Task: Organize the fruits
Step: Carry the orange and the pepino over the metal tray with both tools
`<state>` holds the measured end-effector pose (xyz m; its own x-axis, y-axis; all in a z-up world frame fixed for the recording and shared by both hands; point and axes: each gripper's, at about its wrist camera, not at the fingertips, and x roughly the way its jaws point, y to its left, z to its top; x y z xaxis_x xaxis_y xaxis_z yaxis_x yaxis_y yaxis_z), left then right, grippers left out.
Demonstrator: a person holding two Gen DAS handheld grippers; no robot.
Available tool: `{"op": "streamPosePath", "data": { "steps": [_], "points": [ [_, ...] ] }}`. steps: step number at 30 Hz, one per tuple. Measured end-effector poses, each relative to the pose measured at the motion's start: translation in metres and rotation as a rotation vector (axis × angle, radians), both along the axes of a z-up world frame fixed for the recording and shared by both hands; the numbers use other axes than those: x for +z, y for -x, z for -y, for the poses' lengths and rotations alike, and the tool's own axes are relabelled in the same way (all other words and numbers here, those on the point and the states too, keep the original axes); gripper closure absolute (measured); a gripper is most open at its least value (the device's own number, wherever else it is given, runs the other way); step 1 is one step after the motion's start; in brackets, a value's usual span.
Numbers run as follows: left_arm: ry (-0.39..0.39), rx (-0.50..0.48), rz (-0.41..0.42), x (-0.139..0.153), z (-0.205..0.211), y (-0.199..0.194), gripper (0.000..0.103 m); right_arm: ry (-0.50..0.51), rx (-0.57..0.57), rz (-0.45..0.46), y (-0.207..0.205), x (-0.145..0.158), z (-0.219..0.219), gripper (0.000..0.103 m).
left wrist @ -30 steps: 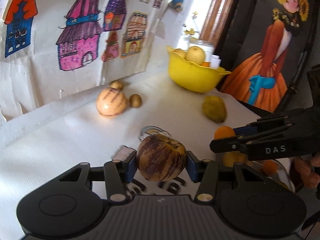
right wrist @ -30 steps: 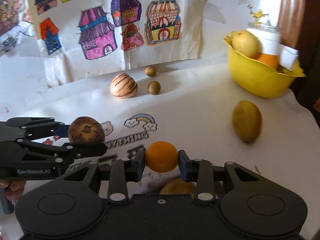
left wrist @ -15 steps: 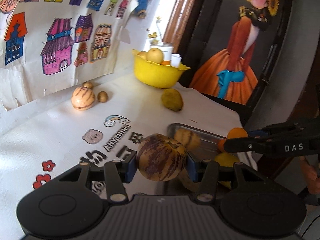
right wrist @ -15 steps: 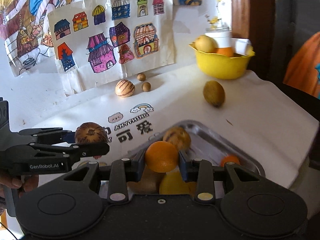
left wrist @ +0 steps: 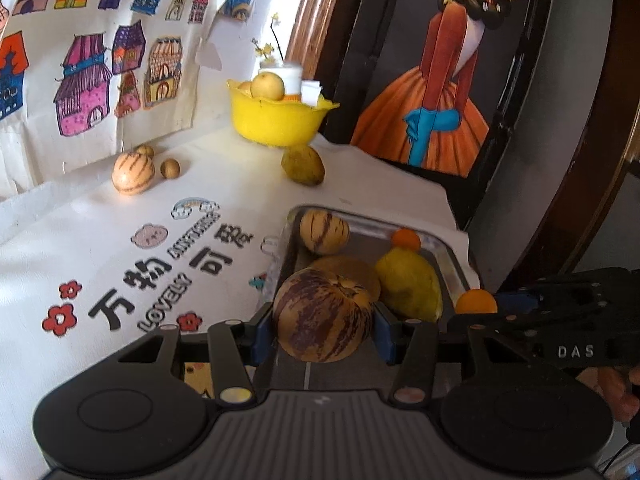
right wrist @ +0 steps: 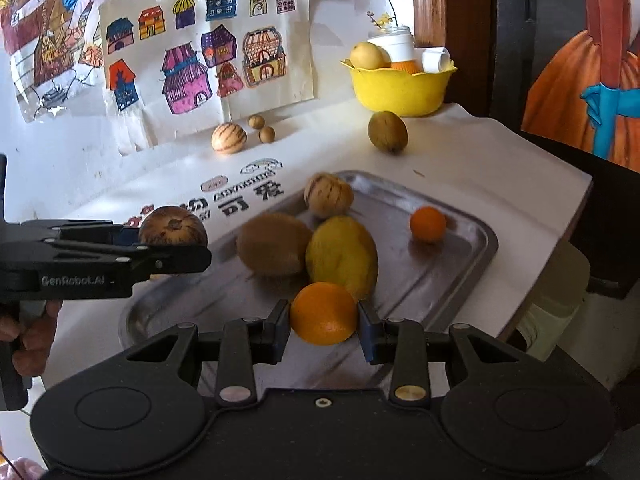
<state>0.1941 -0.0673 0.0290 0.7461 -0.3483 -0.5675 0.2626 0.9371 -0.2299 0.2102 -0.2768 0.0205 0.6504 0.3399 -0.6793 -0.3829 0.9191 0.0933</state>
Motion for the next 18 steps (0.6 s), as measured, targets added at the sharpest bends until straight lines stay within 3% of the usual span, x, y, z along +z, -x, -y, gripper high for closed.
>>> {"op": "streamPosePath", "data": {
  "steps": [18],
  "points": [
    [-0.066, 0.024, -0.032, -0.014, 0.007, -0.003, 0.049, -0.027, -0.087, 0.045, 0.013, -0.027, -0.010, 0.066]
  ]
}}
